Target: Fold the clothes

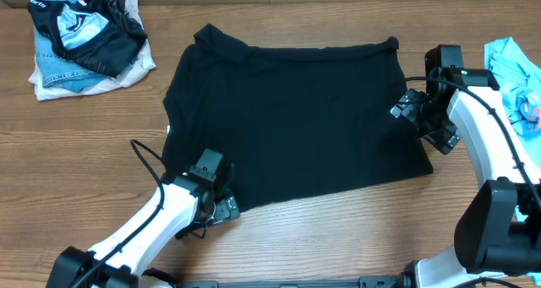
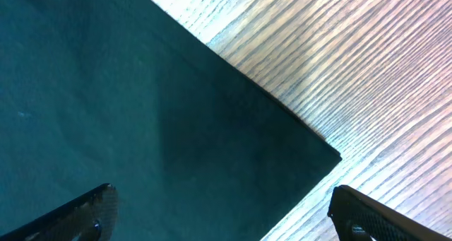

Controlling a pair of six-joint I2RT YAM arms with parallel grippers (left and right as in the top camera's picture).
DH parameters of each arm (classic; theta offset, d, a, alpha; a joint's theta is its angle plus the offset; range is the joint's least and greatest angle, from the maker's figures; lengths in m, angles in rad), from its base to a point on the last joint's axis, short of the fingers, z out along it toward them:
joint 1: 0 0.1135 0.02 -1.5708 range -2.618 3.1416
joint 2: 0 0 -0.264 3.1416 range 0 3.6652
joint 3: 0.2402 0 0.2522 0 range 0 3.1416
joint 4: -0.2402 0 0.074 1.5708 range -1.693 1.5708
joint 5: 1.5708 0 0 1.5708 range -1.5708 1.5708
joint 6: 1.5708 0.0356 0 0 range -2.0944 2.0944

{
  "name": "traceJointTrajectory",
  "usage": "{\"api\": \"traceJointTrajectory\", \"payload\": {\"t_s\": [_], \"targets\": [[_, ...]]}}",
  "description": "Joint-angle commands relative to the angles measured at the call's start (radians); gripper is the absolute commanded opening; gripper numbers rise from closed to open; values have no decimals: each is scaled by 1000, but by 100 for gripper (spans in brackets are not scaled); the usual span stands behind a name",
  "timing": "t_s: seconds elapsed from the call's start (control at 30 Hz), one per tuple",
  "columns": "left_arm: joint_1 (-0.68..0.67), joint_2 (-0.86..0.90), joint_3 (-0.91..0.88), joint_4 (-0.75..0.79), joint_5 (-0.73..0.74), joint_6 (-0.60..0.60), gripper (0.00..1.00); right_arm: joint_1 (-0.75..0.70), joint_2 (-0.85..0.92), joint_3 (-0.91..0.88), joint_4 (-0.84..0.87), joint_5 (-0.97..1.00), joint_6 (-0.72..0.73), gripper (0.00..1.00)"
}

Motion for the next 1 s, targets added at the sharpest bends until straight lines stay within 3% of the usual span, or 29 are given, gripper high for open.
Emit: {"api": "traceJointTrajectory", "payload": {"t_s": [0.0,0.13,0.27,0.4,0.73,0.97], "targets": [[24,8,-8,3,10,-13,92,-5,11,-5,2,17,-3,100],[35,8,-8,2,10,-12,78,-5,11,-5,3,17,-3,100],[35,8,-8,2,11,-12,37,-5,11,-13,4,18,-3,100],[35,8,-6,-3,11,-12,4,-5,11,-41,3,18,6,100],[35,8,13,-11,6,6,4,-5,11,-145,71,-72,9,99],[35,8,13,-11,6,7,4,-5,11,-219,87,-97,55,83]]}}
